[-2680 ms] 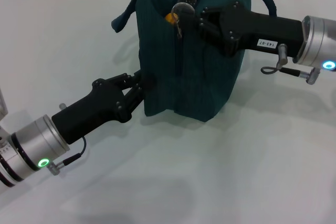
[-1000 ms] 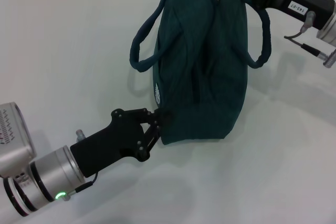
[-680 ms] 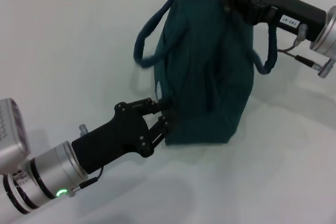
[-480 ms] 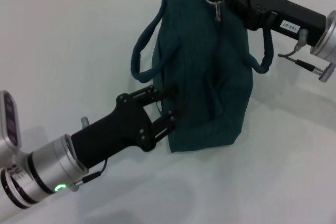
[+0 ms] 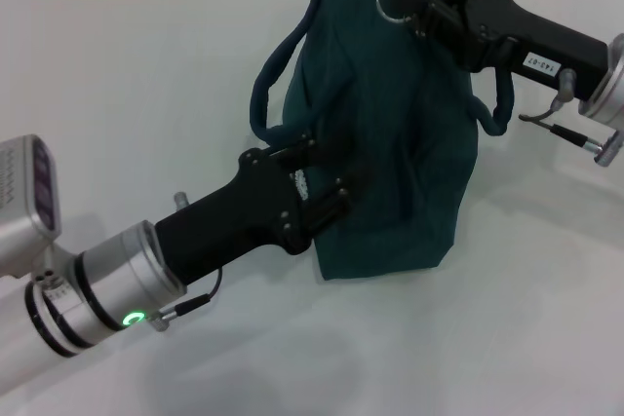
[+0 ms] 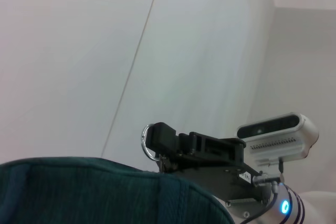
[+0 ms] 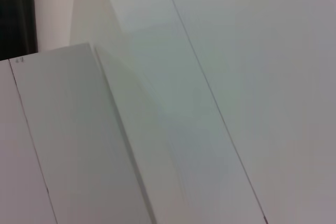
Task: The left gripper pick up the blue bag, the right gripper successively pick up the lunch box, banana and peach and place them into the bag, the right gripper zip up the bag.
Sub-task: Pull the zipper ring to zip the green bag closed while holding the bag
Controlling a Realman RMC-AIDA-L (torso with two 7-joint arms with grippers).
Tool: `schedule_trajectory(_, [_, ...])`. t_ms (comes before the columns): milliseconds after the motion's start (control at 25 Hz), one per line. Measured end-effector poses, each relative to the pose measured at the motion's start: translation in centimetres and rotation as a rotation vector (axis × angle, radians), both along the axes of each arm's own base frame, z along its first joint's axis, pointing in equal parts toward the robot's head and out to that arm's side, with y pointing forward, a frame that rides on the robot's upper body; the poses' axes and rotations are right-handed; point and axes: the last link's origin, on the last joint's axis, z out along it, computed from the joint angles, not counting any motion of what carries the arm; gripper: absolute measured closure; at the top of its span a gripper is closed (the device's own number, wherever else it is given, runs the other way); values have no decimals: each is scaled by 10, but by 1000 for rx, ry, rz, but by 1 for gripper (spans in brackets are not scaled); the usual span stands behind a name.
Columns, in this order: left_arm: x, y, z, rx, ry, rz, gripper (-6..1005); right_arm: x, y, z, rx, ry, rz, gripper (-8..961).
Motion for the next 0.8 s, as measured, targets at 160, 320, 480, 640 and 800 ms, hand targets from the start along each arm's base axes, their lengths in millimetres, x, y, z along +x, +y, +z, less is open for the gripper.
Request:
schedule_trajectory(160, [3, 5, -3, 1, -7, 22, 570, 2, -2, 0, -2, 2, -3, 895])
schedule_trajectory(320, [2, 11, -3, 24, -21, 82, 573, 5, -5, 1, -5, 8, 0, 894])
schedule_trajectory(480, [0, 16, -3, 48, -29, 132, 584, 6, -5, 2, -5, 10, -1, 892])
schedule_trajectory(640, [-1, 23, -5, 65, -19, 171, 601, 8, -7, 2, -3, 9, -8, 891])
schedule_trajectory(800, [-3, 28, -5, 79, -4, 191, 619, 11, -7, 4, 3, 11, -13, 890])
